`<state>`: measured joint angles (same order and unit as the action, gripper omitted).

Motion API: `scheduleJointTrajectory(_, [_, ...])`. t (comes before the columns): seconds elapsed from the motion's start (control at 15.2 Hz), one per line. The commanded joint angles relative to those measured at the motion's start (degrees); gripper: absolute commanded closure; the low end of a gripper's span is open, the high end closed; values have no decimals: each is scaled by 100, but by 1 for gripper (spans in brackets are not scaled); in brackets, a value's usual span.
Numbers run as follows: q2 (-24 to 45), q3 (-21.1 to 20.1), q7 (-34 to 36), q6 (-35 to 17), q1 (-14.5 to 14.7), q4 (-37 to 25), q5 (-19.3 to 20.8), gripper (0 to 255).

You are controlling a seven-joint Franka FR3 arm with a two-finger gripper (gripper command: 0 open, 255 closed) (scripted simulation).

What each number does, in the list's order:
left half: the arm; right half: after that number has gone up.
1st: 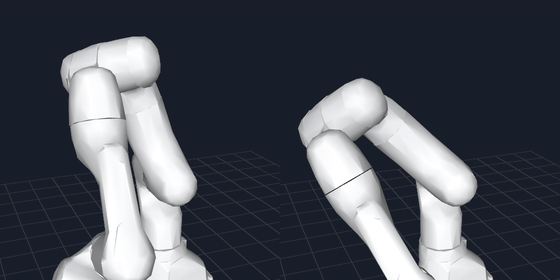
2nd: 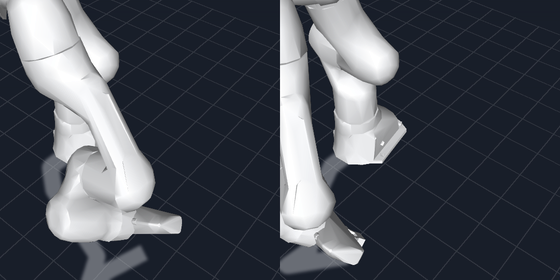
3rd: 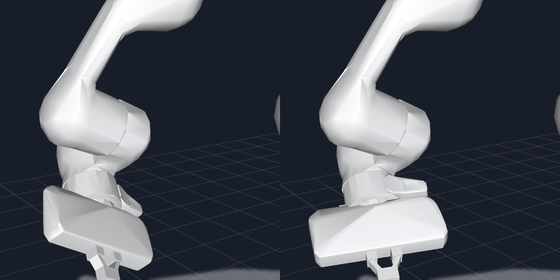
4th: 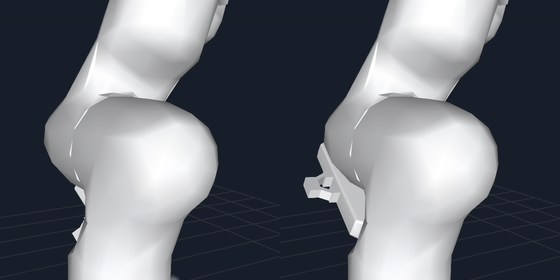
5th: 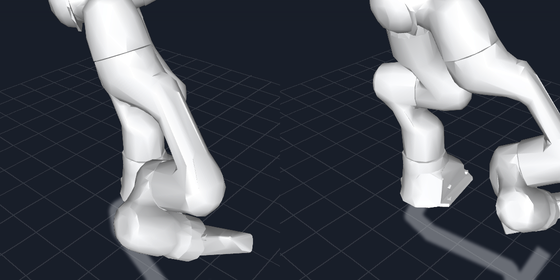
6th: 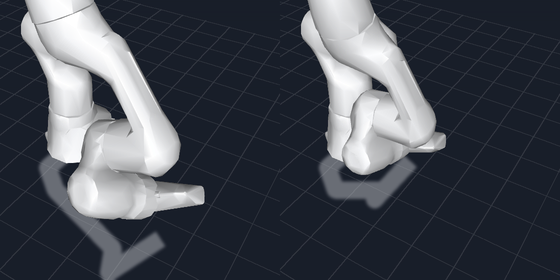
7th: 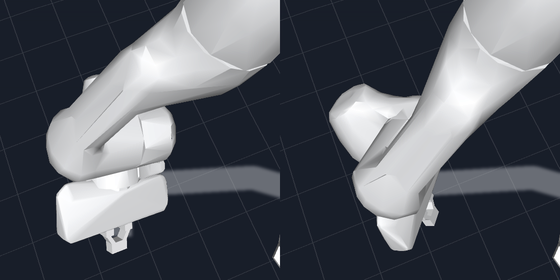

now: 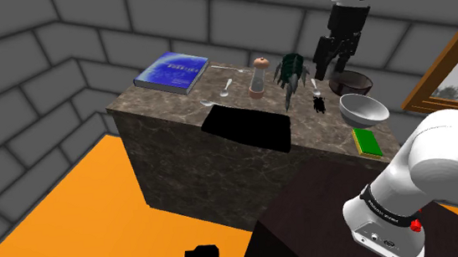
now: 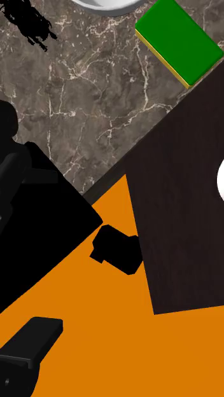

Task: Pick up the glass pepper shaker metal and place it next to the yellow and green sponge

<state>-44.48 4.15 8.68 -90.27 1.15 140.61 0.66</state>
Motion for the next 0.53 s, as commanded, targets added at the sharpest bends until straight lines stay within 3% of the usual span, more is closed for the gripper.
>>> scheduleJointTrajectory(0.0, [0,0,0,0,0,0,0,0])
scheduleJointTrajectory(0.46, [1471,160,17,-991,-154,-563,264,0])
